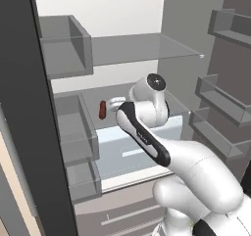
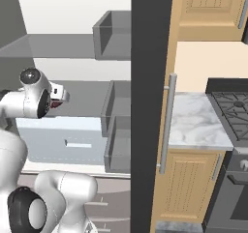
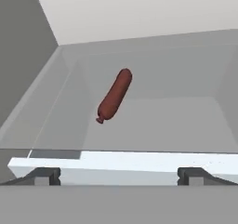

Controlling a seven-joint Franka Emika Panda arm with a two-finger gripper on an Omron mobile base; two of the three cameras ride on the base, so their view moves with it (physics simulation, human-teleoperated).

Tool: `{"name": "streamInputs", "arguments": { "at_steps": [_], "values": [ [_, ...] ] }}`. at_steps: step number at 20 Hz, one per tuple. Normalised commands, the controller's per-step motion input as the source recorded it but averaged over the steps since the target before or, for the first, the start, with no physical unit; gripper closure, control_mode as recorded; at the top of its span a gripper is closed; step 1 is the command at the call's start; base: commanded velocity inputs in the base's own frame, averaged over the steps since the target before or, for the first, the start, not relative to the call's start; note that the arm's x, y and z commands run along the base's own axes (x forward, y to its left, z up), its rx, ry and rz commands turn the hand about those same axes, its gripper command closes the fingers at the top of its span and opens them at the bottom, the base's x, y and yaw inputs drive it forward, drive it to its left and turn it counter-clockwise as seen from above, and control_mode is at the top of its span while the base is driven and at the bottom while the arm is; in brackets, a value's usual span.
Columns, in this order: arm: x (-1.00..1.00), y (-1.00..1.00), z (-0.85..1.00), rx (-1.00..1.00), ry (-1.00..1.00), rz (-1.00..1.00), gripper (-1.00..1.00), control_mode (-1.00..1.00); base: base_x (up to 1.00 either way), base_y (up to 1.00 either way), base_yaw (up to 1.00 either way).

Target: Move the hot dog bun to the plate on the dining table and place the condiment next to that plate. Then navigate to the fridge and take the sausage and place it on the plate as well.

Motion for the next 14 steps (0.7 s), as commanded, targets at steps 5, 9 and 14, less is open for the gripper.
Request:
{"name": "streamInputs", "arguments": {
  "at_steps": [5,9,14],
  "values": [
    [0.57,0.37,-0.20,0.00,0.05,0.00,-1.00,-1.00,0.00,0.00,0.00],
    [0.69,0.32,-0.22,0.00,0.11,-0.01,-1.00,-1.00,0.00,0.00,0.00],
    [0.74,0.12,-0.21,0.00,0.09,-0.01,-1.00,-1.00,0.00,0.00,0.00]
  ]
}}
